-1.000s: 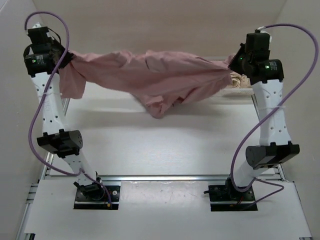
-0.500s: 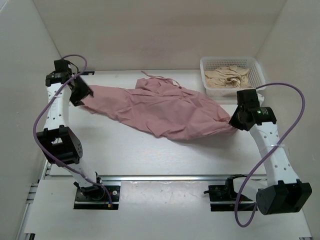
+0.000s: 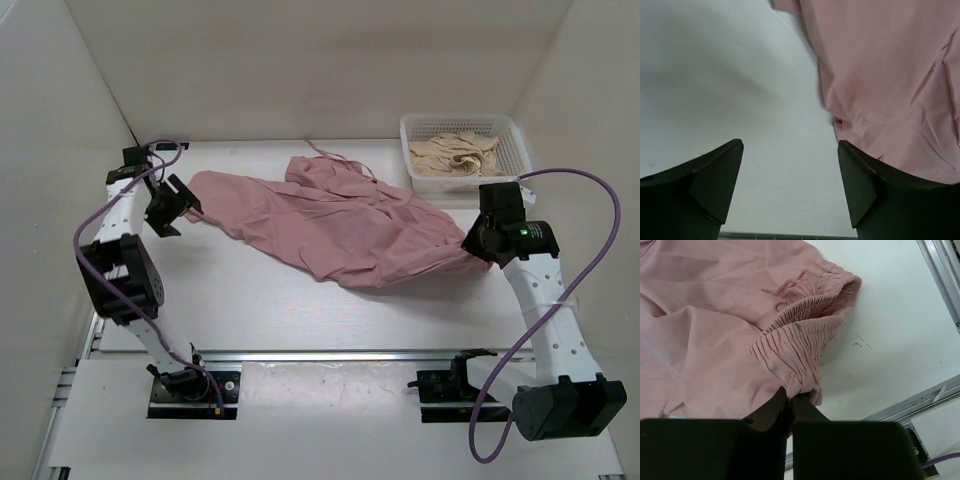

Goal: Fold and stack the trousers
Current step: Flatten the trousers out

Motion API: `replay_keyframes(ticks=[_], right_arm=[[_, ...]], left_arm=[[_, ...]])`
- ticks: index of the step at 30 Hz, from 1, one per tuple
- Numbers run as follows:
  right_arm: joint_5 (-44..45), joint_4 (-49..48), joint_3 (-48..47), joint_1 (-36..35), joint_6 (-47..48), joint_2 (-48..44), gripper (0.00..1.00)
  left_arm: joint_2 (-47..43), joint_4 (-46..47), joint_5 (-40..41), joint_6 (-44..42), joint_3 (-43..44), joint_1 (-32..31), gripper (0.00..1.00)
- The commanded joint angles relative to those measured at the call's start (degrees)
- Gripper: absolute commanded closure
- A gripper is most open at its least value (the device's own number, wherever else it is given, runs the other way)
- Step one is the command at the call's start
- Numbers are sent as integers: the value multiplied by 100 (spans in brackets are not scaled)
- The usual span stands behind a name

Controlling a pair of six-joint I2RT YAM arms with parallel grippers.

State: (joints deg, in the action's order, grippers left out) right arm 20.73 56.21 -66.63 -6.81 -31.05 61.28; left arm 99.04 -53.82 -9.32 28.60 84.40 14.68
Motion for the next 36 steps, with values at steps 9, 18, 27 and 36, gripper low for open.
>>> replay_keyframes(ticks=[9,18,27,36], right_arm=[[-245,-242,89,13,134,-11,100],[-298,-242,-78,13,187,560,100],[-298,-294,-236,13,187,798,100],[-96,-294,-403,13,300,850,100]], left_arm=[[1942,373,-97,321,1552,-105,27],[2514,373,80,374,2079,-105,42],[3146,197,291,374,2748,-105,42],[3464,-242,265,374,3530,-158,90]])
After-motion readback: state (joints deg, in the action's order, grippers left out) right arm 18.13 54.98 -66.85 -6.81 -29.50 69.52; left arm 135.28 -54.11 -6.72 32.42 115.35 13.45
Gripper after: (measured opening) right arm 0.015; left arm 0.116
